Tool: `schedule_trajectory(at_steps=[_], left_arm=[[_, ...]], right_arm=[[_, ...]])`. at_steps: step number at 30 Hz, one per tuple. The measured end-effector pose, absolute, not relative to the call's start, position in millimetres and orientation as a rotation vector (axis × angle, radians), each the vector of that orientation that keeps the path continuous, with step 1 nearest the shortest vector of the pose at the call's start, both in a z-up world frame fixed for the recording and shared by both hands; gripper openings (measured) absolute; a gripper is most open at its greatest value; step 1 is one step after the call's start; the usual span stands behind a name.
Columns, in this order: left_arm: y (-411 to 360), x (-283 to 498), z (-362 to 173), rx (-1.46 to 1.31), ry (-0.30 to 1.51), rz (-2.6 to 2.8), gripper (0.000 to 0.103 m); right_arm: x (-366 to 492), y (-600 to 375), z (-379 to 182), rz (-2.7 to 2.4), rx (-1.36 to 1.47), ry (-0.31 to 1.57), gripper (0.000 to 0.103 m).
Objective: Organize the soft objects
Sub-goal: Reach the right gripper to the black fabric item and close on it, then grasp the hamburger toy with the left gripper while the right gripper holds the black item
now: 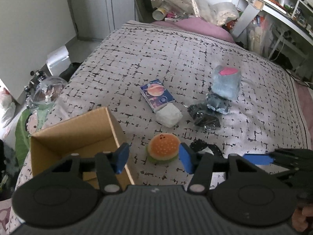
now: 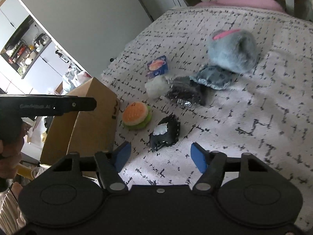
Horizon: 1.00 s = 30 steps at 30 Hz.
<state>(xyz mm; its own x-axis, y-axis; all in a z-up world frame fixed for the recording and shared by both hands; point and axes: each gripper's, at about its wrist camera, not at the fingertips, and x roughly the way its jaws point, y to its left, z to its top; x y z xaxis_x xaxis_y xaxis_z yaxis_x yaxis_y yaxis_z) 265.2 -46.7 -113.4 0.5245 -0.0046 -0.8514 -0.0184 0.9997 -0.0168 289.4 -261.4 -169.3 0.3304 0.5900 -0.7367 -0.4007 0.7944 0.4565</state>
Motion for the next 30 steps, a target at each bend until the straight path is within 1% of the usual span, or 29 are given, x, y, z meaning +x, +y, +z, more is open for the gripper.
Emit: schedule_trajectory(at_steps=[3,9,14,16,17,18,23,30], left_arm=[[-48.9,269.3,-119.1,0.004,1.025,-0.006,0.055],[-55.4,279.6,-130.0,0.069,1.054,-0.075,0.056],[-59.0,294.0,-141.5,0.129,1.102,-0.121,0.056],[-61.2,300.4,-144.5,0.145,1.115,-0.150,0.056],[-62.6,303.0,-146.0,0.153,1.120,-0.163,0.056],[-64.5,307.2,-148.2,0.164,1.130,-0.174,0.056],[-75.5,321.8,-158.6,0.230,1.173,-0.200,0.056],[-91.1,336.3,-173.4,0.296,1.249,-0.227,0.057]], right_arm=[[297.2,-255.2,-178.5,0.648,0.217,1.071,0.062],[311.1,-248.4,-196.1,0.614,0.253,1.112,0.062],[318.6,-239.8,-200.8,0.605,0.222,1.109,0.061],[321.0,-233.8,-202.0,0.595,0.189,1.107,0.054],[321.4,-231.3,-202.9,0.589,0.164,1.104,0.045],[322.2,-229.7,-204.1,0.584,0.142,1.100,0.034],[325.6,-233.3,-206.1,0.593,0.134,1.104,0.023],[322.9,-249.0,-196.1,0.563,0.122,1.092,0.022]])
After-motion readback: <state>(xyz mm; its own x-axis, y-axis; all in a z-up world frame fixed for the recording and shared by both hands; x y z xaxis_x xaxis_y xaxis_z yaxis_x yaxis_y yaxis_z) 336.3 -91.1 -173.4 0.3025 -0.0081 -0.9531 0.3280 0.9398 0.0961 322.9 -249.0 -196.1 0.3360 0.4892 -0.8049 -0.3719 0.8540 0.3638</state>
